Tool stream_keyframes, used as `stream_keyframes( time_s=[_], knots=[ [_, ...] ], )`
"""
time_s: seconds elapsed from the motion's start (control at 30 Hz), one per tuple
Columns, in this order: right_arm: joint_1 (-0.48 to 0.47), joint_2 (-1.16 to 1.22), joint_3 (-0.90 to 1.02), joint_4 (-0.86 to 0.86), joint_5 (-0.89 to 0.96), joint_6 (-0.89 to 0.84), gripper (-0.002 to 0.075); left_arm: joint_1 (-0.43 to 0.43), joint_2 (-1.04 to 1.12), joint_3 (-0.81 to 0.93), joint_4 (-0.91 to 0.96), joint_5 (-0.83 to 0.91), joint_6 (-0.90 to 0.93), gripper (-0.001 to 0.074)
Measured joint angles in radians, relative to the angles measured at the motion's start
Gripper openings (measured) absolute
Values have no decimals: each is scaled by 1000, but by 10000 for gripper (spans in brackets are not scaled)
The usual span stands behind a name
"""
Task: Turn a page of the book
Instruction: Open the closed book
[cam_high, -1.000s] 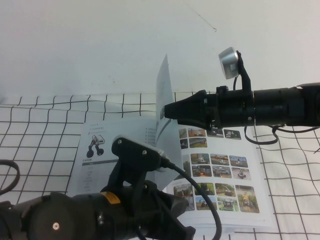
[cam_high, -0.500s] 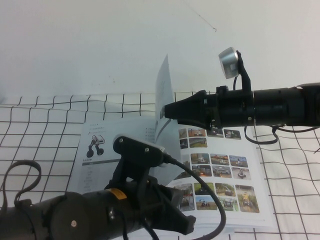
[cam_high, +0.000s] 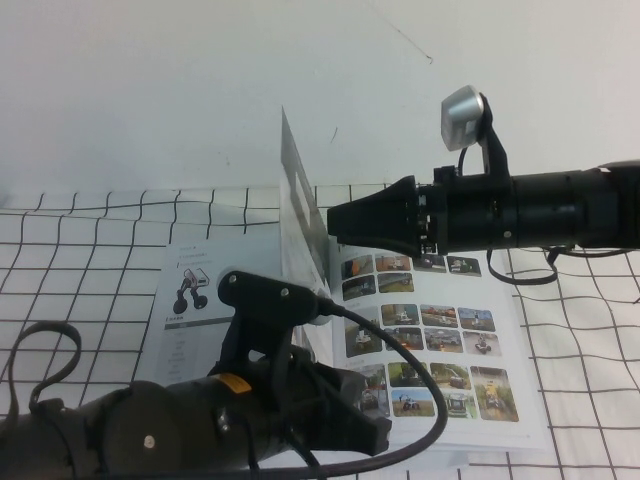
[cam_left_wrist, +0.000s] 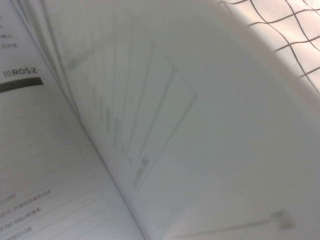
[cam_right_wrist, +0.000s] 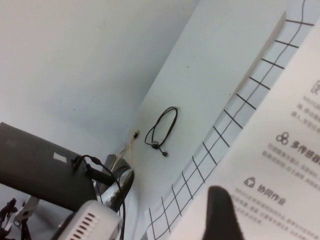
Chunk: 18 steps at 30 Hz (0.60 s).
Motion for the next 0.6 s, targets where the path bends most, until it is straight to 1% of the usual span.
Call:
stream_keyframes(
  time_s=[0.23,0.3,0.37,0.4,0.47,0.57,0.6],
  knots=[
    [-31,-51,0,-2,15,-5,414,0,0,22,-34,0,0,-3],
    [-43,-63,0,-28,17,-6,412,0,0,39,-55,0,0,-3],
    [-56,-67,0,-99,19,-6,388,0,0,53,-76,-10,0,-3],
    [-61,-67,0,-143,12,-6,368,0,0,58,-83,-15,0,-3],
    [-63,-69,0,-278,-33,4,295,0,0,62,-94,-24,0,-3],
    [-65,-65,0,-480,-108,59,137,0,-2,59,-98,-28,0,-3],
    [-65,-61,0,-527,-135,82,97,0,-2,55,-99,-28,0,-3]
  ],
)
